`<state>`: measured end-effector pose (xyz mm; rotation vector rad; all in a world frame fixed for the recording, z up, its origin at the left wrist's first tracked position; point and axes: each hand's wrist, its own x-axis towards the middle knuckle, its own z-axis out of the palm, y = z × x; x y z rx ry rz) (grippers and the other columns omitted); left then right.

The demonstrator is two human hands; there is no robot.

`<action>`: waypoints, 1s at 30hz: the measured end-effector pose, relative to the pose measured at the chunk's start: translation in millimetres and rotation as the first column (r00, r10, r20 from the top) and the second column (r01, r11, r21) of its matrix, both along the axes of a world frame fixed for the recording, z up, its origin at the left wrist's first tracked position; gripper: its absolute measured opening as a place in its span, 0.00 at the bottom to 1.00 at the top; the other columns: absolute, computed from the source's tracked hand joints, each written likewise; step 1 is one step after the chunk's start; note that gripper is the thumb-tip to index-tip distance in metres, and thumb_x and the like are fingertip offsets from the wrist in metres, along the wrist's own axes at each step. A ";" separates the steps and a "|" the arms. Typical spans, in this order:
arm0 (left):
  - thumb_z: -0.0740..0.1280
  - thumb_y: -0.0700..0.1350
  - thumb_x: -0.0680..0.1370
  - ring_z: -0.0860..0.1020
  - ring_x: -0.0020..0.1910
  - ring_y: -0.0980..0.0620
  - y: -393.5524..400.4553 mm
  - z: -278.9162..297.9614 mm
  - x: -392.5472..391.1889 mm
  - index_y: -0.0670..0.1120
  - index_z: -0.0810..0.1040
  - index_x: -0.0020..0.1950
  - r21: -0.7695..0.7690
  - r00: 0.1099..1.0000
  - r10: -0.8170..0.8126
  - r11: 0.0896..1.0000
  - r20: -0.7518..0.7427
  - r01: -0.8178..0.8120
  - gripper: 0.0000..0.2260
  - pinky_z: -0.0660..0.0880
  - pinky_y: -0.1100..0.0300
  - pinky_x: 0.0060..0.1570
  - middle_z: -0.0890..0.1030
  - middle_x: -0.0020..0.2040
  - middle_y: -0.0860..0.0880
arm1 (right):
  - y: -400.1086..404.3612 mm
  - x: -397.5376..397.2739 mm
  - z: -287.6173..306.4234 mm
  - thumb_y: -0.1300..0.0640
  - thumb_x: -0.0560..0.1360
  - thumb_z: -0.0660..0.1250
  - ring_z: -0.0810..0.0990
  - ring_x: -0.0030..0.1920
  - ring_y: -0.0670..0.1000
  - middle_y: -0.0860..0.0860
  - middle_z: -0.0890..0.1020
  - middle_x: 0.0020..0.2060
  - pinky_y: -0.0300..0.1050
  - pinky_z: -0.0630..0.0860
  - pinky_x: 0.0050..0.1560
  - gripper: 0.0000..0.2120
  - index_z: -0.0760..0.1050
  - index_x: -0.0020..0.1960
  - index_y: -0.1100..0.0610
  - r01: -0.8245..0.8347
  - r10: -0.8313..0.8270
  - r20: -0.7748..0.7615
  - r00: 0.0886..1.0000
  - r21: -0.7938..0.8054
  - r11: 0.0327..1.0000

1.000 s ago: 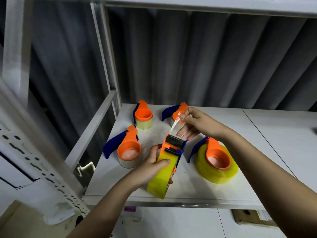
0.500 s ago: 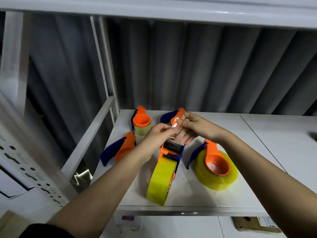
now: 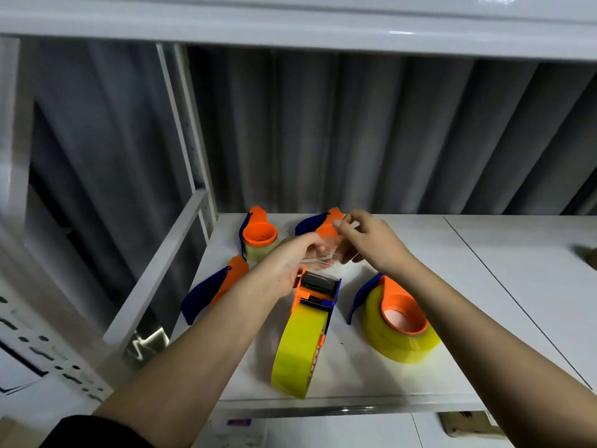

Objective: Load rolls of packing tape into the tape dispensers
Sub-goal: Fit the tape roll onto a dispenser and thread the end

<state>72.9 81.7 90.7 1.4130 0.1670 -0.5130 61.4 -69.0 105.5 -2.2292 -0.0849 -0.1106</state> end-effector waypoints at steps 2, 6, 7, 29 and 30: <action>0.66 0.42 0.74 0.83 0.42 0.48 -0.2 0.3 -0.6 0.45 0.74 0.33 -0.001 1.000 0.010 1.000 -0.005 -0.010 0.10 0.76 0.53 0.55 0.84 0.45 0.45 | -4.1 -1.8 -2.1 0.45 0.79 0.61 0.82 0.35 0.47 0.46 0.83 0.34 0.46 0.77 0.40 0.10 0.73 0.47 0.51 0.114 -0.082 0.199 0.977 -0.155 0.981; 0.66 0.43 0.74 0.82 0.41 0.50 -0.9 -0.8 -0.9 0.45 0.74 0.34 0.022 1.000 0.016 1.000 0.011 -0.016 0.09 0.77 0.53 0.54 0.84 0.44 0.46 | -8.8 -2.1 -1.5 0.49 0.77 0.65 0.78 0.43 0.48 0.46 0.80 0.43 0.50 0.76 0.45 0.07 0.80 0.46 0.49 0.126 -0.042 0.337 0.941 -0.229 0.965; 0.66 0.43 0.74 0.82 0.41 0.50 -0.9 -1.4 -0.8 0.45 0.74 0.34 0.023 1.000 0.019 1.000 0.020 -0.020 0.09 0.77 0.54 0.53 0.84 0.44 0.46 | -8.7 -2.4 -1.4 0.49 0.76 0.66 0.77 0.44 0.48 0.46 0.79 0.43 0.48 0.75 0.45 0.06 0.80 0.44 0.49 0.115 -0.030 0.318 0.948 -0.253 0.961; 0.64 0.40 0.77 0.81 0.42 0.48 -1.1 3.7 -6.9 0.43 0.78 0.46 0.065 0.993 0.007 0.998 0.117 -0.014 0.04 0.78 0.60 0.45 0.81 0.46 0.43 | -17.0 4.5 10.3 0.52 0.79 0.63 0.75 0.35 0.43 0.48 0.79 0.37 0.35 0.71 0.36 0.10 0.79 0.44 0.55 -0.191 0.259 -0.353 0.899 0.216 0.958; 0.63 0.40 0.77 0.81 0.40 0.49 -0.5 5.2 -7.0 0.43 0.79 0.44 0.062 0.995 -0.010 0.998 0.104 0.004 0.05 0.77 0.61 0.42 0.80 0.44 0.44 | -17.1 3.9 8.8 0.52 0.79 0.63 0.75 0.35 0.43 0.48 0.79 0.38 0.35 0.71 0.36 0.10 0.79 0.44 0.55 -0.186 0.264 -0.364 0.893 0.237 0.954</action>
